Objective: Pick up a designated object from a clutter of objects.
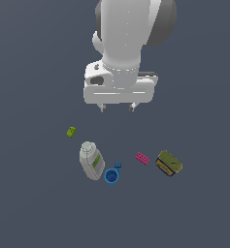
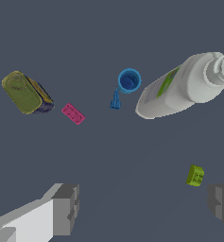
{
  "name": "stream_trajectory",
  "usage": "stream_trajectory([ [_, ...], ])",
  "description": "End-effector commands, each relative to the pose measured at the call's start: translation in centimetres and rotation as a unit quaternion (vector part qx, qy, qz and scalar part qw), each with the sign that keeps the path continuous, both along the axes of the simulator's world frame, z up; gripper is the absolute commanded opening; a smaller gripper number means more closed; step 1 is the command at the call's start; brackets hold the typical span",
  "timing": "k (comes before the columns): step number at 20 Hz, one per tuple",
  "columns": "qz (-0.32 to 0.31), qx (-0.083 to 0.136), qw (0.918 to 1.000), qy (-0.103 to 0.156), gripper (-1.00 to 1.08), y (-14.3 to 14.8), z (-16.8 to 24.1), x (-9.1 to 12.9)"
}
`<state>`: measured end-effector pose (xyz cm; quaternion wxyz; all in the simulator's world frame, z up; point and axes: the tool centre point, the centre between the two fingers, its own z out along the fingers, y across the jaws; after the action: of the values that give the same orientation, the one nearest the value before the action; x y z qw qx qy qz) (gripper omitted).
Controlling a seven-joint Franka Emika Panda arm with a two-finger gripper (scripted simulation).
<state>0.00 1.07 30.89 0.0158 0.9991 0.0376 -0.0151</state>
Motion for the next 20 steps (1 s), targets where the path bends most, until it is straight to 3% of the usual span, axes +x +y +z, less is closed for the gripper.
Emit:
stream_trajectory([
  [1,0.007,-0.003,1.0,0.003,1.0,0.3,-0.2,-0.1],
  [11,0.026,-0.003,0.9996,0.002,1.0,0.7,-1.3,0.5],
  [20,0.119,-0.005,0.9929,0.002,1.0,3.2,-6.5,2.8],
])
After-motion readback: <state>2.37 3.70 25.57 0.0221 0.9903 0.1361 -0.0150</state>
